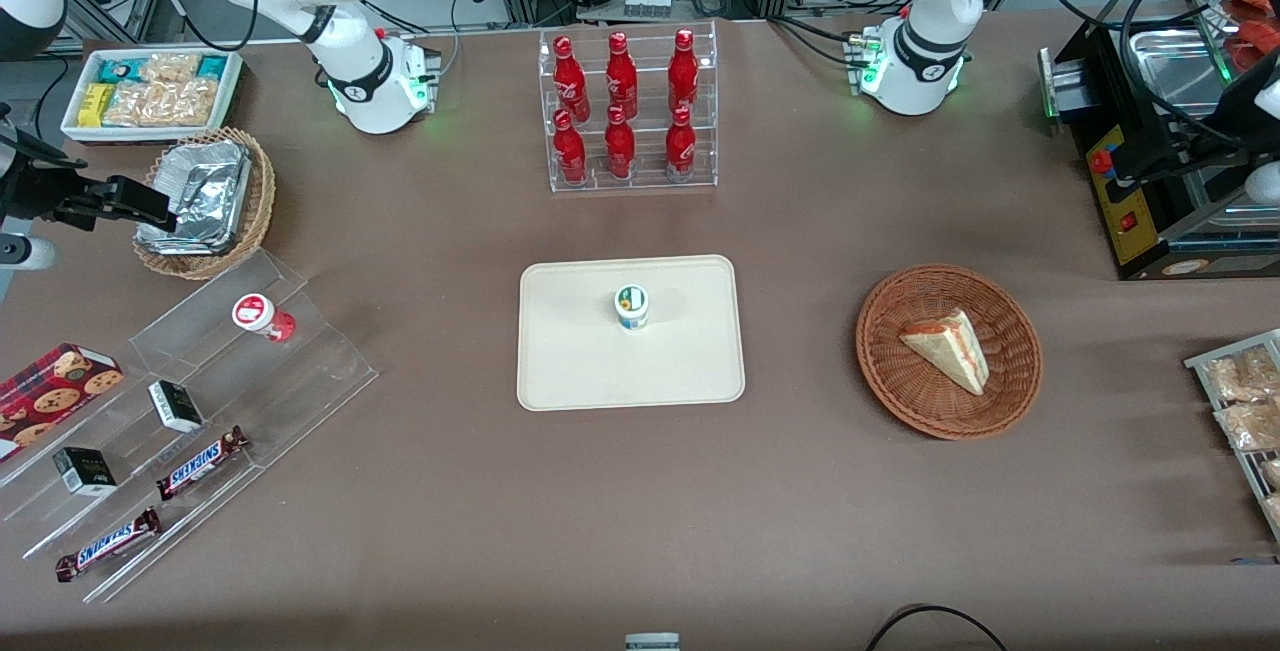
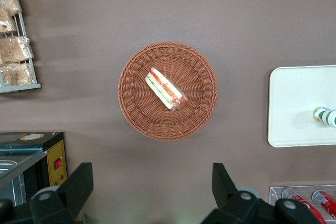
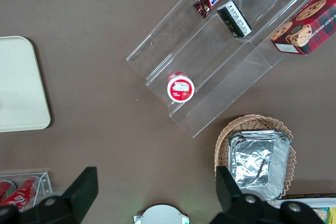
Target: Place green gum on tray
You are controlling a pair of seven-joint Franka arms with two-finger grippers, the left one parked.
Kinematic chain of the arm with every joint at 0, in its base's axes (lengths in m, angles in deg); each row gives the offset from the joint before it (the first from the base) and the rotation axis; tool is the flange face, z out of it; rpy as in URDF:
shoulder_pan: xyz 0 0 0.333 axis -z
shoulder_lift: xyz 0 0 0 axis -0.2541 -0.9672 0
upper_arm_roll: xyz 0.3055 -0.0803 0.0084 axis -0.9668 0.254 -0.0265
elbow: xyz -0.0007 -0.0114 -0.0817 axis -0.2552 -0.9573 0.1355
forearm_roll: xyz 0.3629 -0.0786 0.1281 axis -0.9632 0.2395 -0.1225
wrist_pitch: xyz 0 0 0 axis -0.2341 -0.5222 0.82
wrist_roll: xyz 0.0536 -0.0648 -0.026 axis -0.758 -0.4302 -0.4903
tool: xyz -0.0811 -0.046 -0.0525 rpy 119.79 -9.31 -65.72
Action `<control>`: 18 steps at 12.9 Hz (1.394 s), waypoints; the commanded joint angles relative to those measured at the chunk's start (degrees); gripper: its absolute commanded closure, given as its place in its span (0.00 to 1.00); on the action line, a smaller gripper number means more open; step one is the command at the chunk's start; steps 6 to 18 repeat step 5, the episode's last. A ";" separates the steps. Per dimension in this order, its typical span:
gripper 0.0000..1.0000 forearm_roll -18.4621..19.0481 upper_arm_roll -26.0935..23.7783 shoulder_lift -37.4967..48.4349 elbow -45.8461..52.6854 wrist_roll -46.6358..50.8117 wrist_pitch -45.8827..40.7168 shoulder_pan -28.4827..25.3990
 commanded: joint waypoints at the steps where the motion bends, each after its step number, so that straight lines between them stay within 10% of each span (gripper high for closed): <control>1: 0.00 0.05 -0.42 -0.48 2.23 -0.01 -0.84 0.37; 18: 0.00 -0.92 -0.95 -0.92 2.23 0.26 -0.66 0.90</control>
